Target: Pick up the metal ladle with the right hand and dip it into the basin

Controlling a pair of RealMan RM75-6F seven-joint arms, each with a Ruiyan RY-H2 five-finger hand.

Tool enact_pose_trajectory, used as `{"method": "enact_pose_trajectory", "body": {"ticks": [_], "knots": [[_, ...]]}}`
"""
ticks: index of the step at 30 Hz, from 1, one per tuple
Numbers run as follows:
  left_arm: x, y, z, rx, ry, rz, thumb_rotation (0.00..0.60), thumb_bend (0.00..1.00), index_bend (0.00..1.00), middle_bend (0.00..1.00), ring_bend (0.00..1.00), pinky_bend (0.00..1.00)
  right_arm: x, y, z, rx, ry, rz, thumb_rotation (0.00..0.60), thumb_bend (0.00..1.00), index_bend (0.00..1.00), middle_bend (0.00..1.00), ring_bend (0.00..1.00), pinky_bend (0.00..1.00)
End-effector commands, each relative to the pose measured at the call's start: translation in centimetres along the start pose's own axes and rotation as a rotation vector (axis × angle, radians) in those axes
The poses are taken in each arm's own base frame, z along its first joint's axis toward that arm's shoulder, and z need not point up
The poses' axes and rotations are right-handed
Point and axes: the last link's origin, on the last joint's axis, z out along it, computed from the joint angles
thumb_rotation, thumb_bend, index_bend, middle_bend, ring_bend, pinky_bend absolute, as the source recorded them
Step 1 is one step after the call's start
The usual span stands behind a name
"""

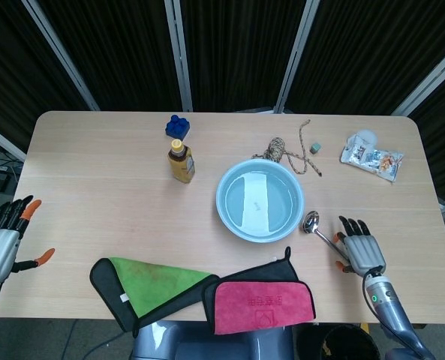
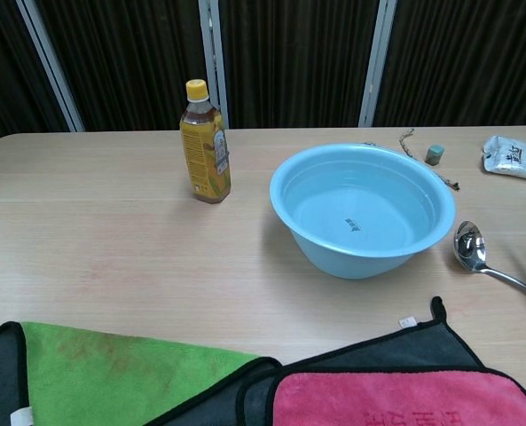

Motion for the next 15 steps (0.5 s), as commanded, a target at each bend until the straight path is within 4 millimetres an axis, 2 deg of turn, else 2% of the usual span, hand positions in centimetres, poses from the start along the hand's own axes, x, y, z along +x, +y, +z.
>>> {"method": "enact_pose_trajectory", "body": {"ticks": [1, 15], "knots": [[-0.2, 0.1, 0.1, -0.005, 0.002, 0.01, 0.445, 0.2, 0.0, 0.0, 0.0, 0.0, -0.2, 0.4, 0.2, -0.013, -0.005, 0.016, 0.6, 0.21, 0.36, 0.0, 0.0, 0.0], [-0.1, 0.0, 0.2, -0.007, -0.011, -0.001, 0.443, 0.2, 0.0, 0.0, 0.0, 0.0, -1.4, 0.9, 0.3, -0.046, -0.005, 0.074, 0.6, 0.21, 0.36, 0.0, 0.0, 0.0]]}}
